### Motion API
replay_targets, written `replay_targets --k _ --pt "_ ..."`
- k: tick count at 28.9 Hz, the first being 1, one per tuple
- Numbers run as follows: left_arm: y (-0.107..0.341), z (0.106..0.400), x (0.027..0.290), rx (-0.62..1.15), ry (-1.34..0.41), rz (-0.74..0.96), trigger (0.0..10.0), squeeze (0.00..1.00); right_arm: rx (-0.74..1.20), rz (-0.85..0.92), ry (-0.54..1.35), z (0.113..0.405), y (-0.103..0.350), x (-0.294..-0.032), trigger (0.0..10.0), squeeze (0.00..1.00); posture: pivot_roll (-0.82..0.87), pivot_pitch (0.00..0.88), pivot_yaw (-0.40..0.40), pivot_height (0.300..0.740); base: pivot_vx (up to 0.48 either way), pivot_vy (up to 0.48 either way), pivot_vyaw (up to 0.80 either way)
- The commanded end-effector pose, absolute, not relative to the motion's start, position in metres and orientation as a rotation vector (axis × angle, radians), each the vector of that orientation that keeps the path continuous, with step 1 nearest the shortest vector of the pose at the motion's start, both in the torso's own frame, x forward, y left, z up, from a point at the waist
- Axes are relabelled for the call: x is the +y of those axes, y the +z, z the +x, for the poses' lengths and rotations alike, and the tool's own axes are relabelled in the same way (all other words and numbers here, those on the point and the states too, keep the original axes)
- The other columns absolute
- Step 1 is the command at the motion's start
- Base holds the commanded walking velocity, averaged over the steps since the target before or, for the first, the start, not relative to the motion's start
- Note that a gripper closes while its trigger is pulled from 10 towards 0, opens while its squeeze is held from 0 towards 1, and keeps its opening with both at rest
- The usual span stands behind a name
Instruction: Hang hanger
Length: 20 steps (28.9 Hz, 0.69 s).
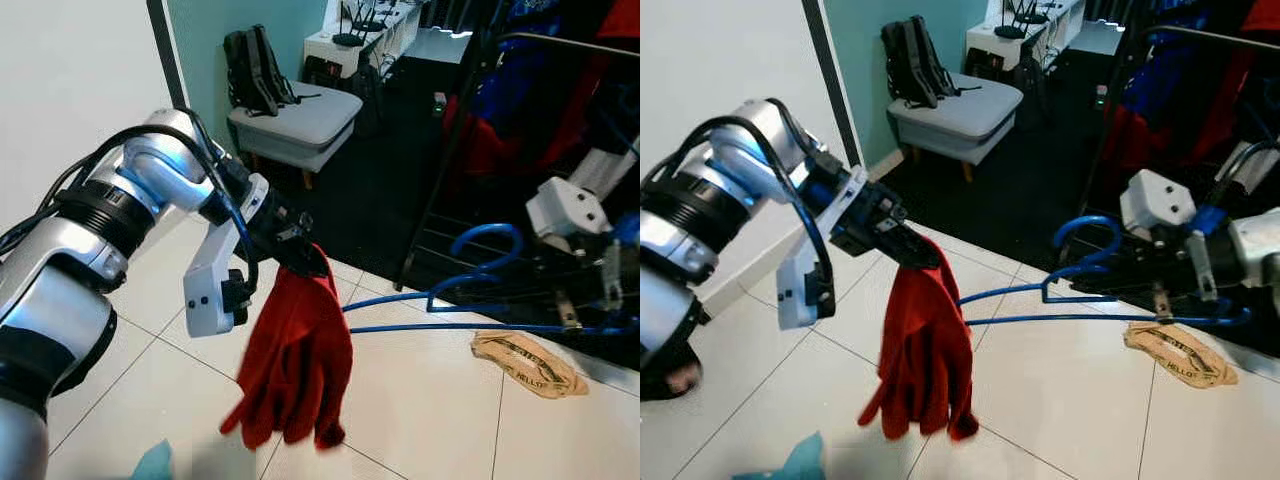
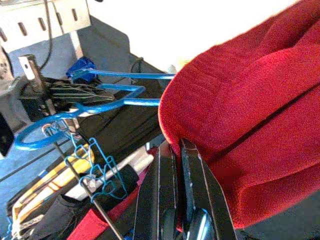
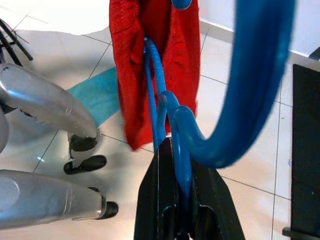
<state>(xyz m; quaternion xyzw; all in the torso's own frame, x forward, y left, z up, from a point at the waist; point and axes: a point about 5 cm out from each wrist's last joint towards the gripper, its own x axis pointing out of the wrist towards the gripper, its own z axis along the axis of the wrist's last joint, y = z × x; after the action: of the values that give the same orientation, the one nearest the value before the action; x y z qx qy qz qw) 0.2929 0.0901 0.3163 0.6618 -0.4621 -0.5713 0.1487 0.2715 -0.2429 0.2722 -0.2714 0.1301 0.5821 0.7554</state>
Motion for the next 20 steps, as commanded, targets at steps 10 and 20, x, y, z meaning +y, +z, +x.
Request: replay_targets --k 10,20 --pt "0.333 0.291 0.073 -1.481 -1.534 1.802 10.0 0.00 0.133 -0.538 1.206 0.286 0.254 -0.191 10.0 0.00 -0.01 0.041 0.022 0.740 0.000 0.000 0.00" --pt "0.336 0.289 0.061 -1.549 -1.506 1.717 10.0 0.00 0.046 -0.443 1.031 0.304 0.245 -0.164 10.0 0.00 -0.02 0.042 0.022 0.740 0.000 0.000 0.00"
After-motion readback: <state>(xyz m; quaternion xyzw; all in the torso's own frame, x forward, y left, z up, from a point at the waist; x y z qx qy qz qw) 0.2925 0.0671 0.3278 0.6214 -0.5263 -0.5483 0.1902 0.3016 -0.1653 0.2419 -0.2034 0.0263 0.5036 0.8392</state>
